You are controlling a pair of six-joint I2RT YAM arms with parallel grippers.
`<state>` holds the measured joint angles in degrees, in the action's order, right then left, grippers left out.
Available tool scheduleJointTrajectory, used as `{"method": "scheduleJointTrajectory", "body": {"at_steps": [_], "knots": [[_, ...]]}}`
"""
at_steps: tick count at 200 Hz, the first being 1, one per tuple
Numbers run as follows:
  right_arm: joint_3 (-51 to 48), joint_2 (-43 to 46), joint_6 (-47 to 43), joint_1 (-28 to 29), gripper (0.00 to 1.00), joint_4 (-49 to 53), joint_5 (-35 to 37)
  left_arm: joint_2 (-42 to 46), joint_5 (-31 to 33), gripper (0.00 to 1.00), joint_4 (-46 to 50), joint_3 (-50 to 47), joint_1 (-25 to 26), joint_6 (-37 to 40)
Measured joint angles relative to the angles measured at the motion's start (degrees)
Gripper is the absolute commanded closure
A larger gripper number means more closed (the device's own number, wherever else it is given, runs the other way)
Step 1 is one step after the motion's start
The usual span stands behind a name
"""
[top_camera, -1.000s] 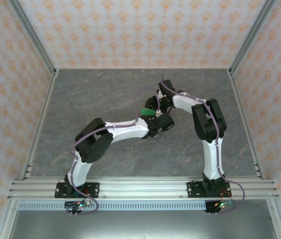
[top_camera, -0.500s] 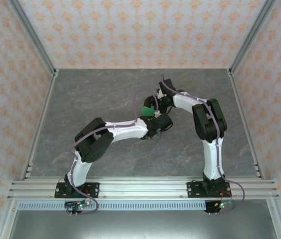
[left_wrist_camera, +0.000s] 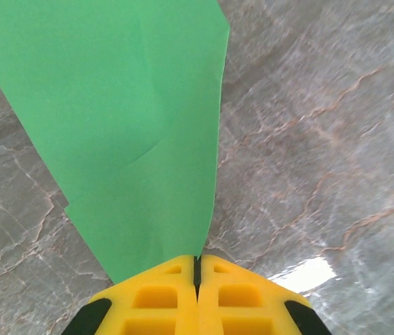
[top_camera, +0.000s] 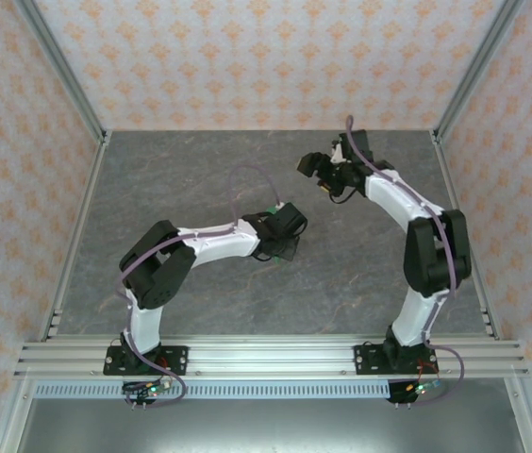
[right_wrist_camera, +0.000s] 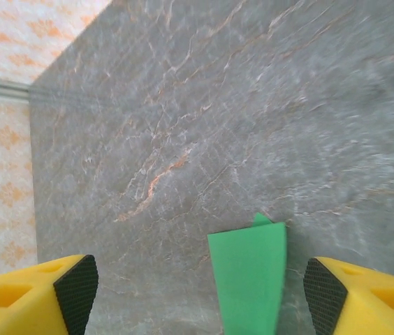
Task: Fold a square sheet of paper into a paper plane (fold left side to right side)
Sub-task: Fold the wing for the fifth time at the center of the table.
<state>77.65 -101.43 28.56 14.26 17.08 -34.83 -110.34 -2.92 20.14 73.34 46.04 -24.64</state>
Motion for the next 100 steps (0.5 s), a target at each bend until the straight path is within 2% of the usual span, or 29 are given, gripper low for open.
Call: {"method": "scheduleJointTrajectory", "body": {"at_steps": [36,70,100], "knots": [[-7.6,4.2,-1.5,-1.8,0.31,-1.4,-0.1,3.6,-8.7,0.98,-7.8,-4.7,-4.3,-5.1],[-17.1,4.3,-0.7,-1.4,0.38,-7.5,-4.8,4.5,-17.5,0.98,-19.6,-11.6,-8.7,-12.0],[-21.5,3.5,1.0,0.2,0.44,-13.8,-8.2,4.5,-22.6,0.99,-28.5,-17.5,-10.6,-17.7]]}}
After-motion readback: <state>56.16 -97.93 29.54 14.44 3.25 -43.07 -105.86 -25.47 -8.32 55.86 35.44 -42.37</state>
